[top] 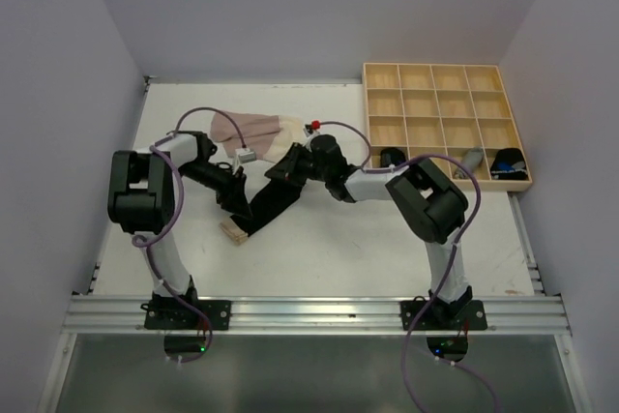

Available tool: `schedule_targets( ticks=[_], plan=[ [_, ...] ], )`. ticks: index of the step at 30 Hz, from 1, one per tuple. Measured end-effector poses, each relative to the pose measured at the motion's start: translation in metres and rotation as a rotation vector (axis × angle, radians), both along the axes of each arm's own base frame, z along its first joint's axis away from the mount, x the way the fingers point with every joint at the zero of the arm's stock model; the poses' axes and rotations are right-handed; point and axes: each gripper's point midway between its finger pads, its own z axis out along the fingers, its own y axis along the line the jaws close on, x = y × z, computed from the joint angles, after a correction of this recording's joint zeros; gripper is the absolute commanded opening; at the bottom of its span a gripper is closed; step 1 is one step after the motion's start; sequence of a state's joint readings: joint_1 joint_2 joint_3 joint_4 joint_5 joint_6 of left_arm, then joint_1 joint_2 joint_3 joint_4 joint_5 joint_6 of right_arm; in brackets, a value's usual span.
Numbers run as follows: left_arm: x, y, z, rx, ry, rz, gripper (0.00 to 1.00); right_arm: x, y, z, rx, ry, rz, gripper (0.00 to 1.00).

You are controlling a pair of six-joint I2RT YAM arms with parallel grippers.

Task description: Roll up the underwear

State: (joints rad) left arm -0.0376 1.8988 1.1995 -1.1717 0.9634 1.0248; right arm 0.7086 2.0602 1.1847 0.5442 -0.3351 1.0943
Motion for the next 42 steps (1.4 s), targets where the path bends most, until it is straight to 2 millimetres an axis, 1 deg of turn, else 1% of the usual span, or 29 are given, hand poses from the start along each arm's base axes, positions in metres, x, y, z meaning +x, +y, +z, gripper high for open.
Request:
schedule_targets(
  ticks=[2,5,9,10,14,17,19,21,23,24,26,28,30,32,33,35,37,39,42],
  plan=[
    [0.008,0.004,-0.012,0.012,0.029,0.044,0.54,-0.007,-0.004,-0.011,-0.017,0.022,0.005,0.19],
    [0.015,0.01,-0.031,0.032,0.083,0.098,0.54,-0.014,-0.011,-0.038,-0.056,0.067,0.003,0.18],
    [0.016,0.01,-0.034,0.006,0.132,0.147,0.53,-0.015,-0.016,-0.079,-0.103,0.132,-0.006,0.17],
    [0.014,0.01,-0.034,0.0,0.137,0.152,0.54,-0.015,-0.015,-0.082,-0.08,0.145,0.004,0.17],
    [0.008,0.008,-0.031,-0.018,0.133,0.151,0.55,-0.005,-0.009,-0.079,-0.057,0.138,0.016,0.16],
    [-0.003,0.003,-0.029,0.023,0.093,0.091,0.55,0.0,-0.005,-0.078,-0.074,0.127,0.028,0.17],
    [-0.013,-0.006,-0.026,0.055,0.055,0.02,0.56,0.007,-0.002,-0.076,-0.09,0.108,0.044,0.18],
    [-0.02,-0.016,-0.019,0.067,0.014,-0.038,0.56,0.015,0.0,-0.073,-0.105,0.085,0.065,0.2],
    [-0.017,-0.018,-0.01,0.081,-0.038,-0.054,0.56,0.023,-0.002,-0.067,-0.119,0.059,0.086,0.21],
    [-0.011,-0.014,-0.005,0.095,-0.064,-0.044,0.56,0.027,-0.003,-0.063,-0.124,0.037,0.097,0.24],
    [0.005,-0.003,0.002,0.133,-0.124,-0.009,0.56,0.03,-0.005,-0.055,-0.14,0.005,0.122,0.25],
    [0.026,0.015,0.007,0.188,-0.198,0.034,0.56,0.03,-0.009,-0.047,-0.168,-0.023,0.144,0.26],
    [0.038,0.034,0.007,0.264,-0.266,0.059,0.55,0.026,-0.013,-0.036,-0.194,-0.048,0.165,0.26],
    [0.04,0.047,0.002,0.332,-0.314,0.057,0.53,0.021,-0.016,-0.017,-0.205,-0.079,0.187,0.26],
    [0.037,0.051,-0.002,0.36,-0.32,0.049,0.52,0.019,-0.017,-0.008,-0.202,-0.092,0.196,0.26],
    [0.03,0.055,-0.014,0.403,-0.321,0.028,0.52,0.015,-0.018,0.014,-0.191,-0.126,0.208,0.25],
    [0.02,0.059,-0.031,0.449,-0.314,-0.001,0.51,0.008,-0.023,0.03,-0.184,-0.153,0.211,0.25],
    [0.01,0.061,-0.047,0.492,-0.32,-0.042,0.5,-0.001,-0.029,0.038,-0.188,-0.162,0.215,0.26],
    [0.01,0.056,-0.048,0.525,-0.408,-0.086,0.51,-0.014,-0.041,0.041,-0.209,-0.157,0.22,0.26]
  ],
)
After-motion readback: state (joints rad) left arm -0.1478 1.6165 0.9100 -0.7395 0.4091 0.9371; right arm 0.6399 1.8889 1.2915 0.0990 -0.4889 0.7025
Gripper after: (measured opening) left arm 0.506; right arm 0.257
